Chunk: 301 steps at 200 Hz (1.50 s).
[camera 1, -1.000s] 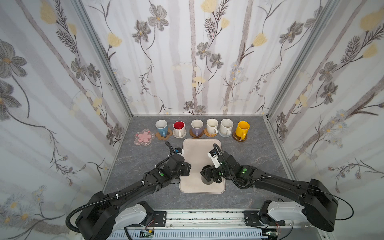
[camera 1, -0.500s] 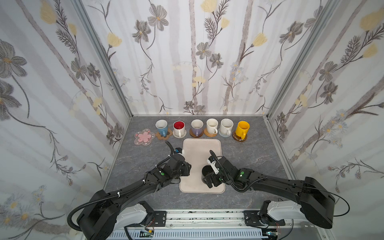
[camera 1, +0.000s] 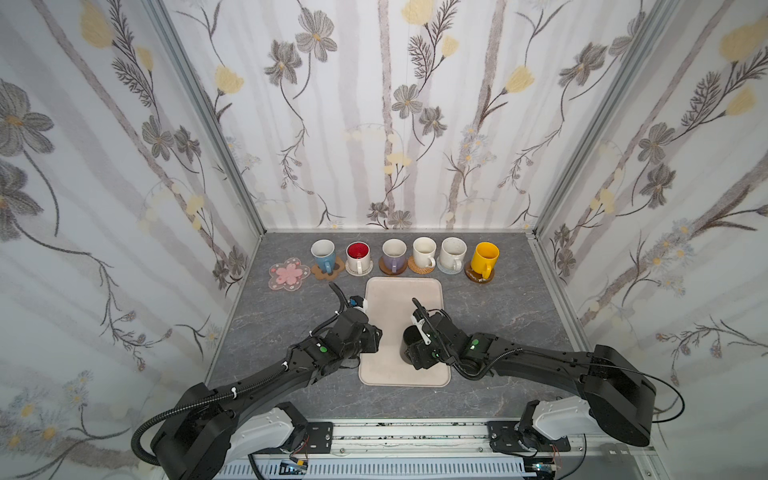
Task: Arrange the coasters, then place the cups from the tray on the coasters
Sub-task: 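Lift the black mug with the right gripper and carry it toward the left gripper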
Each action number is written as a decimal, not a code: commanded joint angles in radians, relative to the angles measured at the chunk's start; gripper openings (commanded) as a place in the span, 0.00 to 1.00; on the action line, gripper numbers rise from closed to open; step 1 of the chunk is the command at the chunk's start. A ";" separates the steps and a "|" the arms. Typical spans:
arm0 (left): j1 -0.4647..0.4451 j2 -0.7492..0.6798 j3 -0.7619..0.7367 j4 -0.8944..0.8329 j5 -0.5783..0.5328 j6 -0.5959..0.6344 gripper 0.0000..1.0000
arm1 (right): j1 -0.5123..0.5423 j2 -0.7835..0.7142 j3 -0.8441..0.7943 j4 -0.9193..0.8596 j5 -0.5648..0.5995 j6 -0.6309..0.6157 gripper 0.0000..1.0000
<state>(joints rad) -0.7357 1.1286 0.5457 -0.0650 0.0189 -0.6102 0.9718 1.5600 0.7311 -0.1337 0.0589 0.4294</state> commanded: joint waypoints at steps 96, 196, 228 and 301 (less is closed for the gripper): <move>0.001 -0.096 -0.055 0.006 -0.030 -0.052 0.34 | -0.020 0.181 0.219 0.029 0.097 -0.012 0.76; 0.001 -0.092 -0.046 0.005 -0.051 -0.051 0.34 | -0.129 0.369 0.453 0.028 0.150 -0.074 0.77; 0.002 -0.095 -0.048 0.005 -0.050 -0.049 0.34 | -0.143 0.423 0.515 0.010 0.173 -0.096 0.77; 0.002 -0.070 -0.039 0.004 -0.047 -0.039 0.33 | -0.183 0.468 0.539 -0.004 0.169 -0.113 0.87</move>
<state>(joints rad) -0.7338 1.0554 0.4953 -0.0677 -0.0151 -0.6544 0.7879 2.0190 1.2602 -0.1741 0.2184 0.3279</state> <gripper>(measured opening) 0.333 0.860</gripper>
